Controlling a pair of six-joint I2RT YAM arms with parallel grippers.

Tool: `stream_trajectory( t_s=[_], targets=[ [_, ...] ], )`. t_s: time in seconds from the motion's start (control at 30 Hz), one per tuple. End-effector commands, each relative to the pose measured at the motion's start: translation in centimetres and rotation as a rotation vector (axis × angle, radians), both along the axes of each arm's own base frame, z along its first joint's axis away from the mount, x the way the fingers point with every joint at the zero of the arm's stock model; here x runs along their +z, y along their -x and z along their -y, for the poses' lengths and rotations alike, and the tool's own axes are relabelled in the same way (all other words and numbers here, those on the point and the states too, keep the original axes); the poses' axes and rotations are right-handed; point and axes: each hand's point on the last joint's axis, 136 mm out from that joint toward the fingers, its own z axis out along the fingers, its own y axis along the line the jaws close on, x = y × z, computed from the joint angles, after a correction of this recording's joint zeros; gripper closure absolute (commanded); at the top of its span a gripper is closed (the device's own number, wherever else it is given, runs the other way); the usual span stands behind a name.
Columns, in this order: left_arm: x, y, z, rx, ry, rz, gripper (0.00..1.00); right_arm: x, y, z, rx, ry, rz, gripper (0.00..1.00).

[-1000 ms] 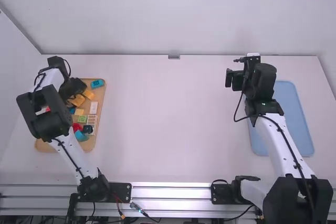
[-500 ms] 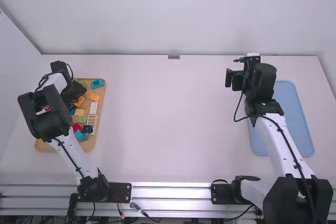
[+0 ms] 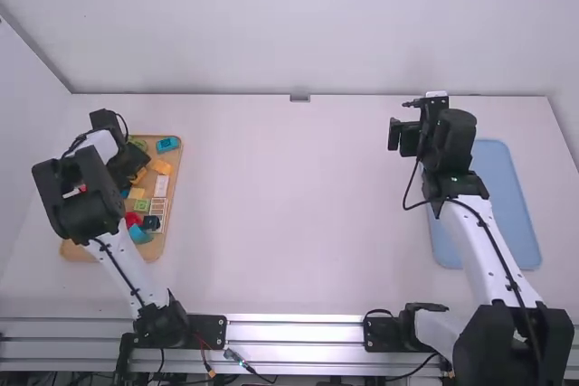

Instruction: Assemble lego blocks to make yellow taxi

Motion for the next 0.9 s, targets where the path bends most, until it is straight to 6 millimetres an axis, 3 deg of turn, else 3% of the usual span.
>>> stream_trajectory(
  t_s=[0.0,0.1,0.33,0.43,0.53,0.77,0.87],
  targets=[
    [-0.8,0.3,0.9,-0.008,0.031,-0.016,0.39,1.7,-0.6,-0.1,0.002,0.001,0.036,0.01],
    [-0.9,0.5,1.0,-0.008,0.036,-0.025,0.48,1.7,-0.6,-0.1,0.003,0.001,0.037,0.01],
    [-0.8,0.7,1.1,-0.008,0.041,-0.036,0.57,1.7,-0.6,-0.1,0.002,0.0,0.037,0.01],
    [-0.2,0.3,0.9,-0.008,0.036,-0.028,0.69,1.7,-0.6,-0.1,0.001,0.001,0.037,0.01],
    [1.6,-0.4,0.1,0.0,0.03,-0.015,0.96,1.7,-0.6,-0.1,0.001,0.001,0.037,0.01],
    [7.1,-2.4,-0.1,-0.016,0.014,0.0,0.98,1.8,-0.7,-0.1,0.003,0.0,0.039,0.01],
    [9.4,-3.1,0.7,-0.048,-0.026,-0.013,0.98,1.8,-0.6,-0.1,0.002,0.0,0.038,0.01]
  ],
)
